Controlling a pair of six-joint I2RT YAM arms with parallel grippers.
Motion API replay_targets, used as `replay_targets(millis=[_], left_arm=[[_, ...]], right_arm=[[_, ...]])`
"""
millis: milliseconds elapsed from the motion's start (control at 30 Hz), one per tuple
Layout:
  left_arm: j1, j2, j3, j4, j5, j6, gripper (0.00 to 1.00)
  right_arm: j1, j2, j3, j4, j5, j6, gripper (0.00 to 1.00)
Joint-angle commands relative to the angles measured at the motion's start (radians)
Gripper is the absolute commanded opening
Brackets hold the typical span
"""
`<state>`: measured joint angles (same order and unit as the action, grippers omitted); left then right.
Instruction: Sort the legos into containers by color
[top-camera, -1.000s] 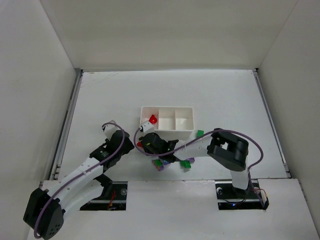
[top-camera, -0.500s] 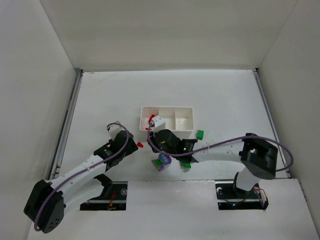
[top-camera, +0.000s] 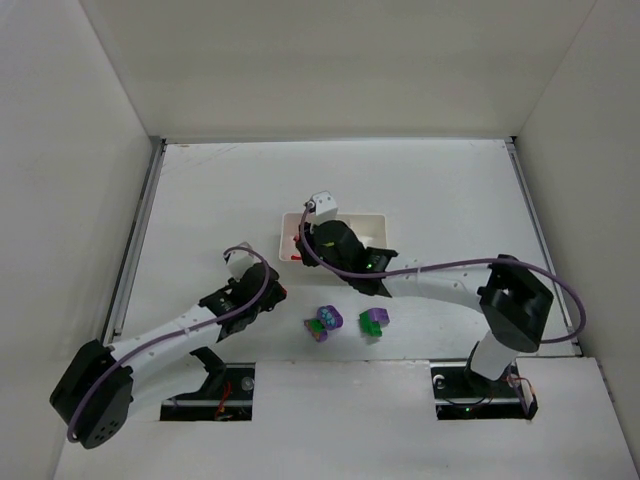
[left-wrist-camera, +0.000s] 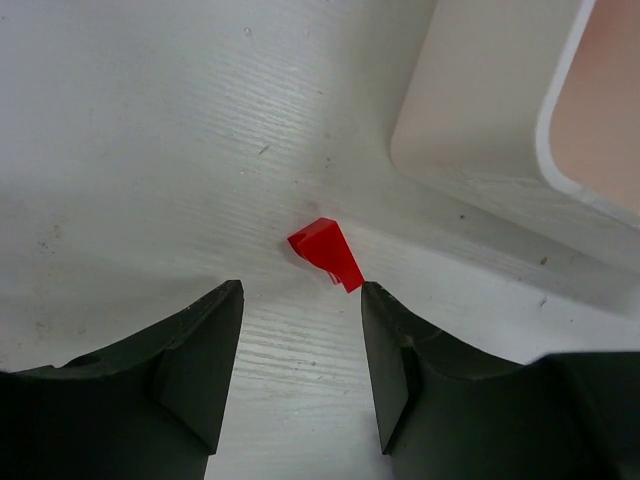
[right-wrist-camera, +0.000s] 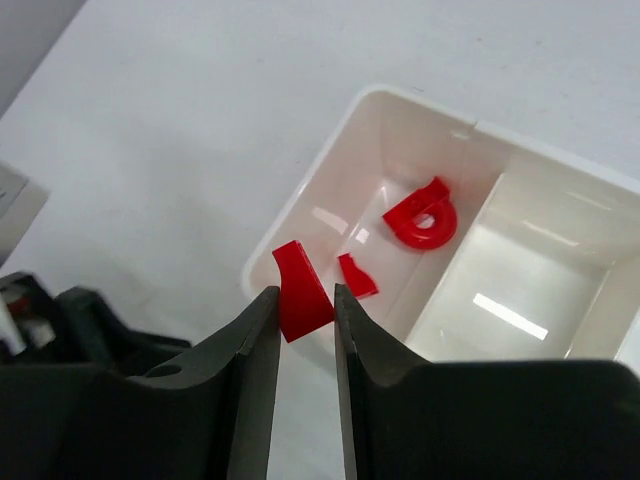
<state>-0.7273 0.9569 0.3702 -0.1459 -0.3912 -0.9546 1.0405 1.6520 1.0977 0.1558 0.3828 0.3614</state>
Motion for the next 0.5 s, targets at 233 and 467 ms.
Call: replay_targets(millis=[233, 467], left_arm=[[-0.019, 0.077, 0.03, 0.069, -0.061, -0.026, 0.48], [-0.028, 0.163, 0.045, 0.112, -0.066, -0.019, 0.47]], right_arm=[[-0.043, -0.021, 0.028, 0.039, 0.01, -0.025, 0.66], [-0.032, -0.147, -0.16, 0.102, 0.018, 0.019, 0.66]])
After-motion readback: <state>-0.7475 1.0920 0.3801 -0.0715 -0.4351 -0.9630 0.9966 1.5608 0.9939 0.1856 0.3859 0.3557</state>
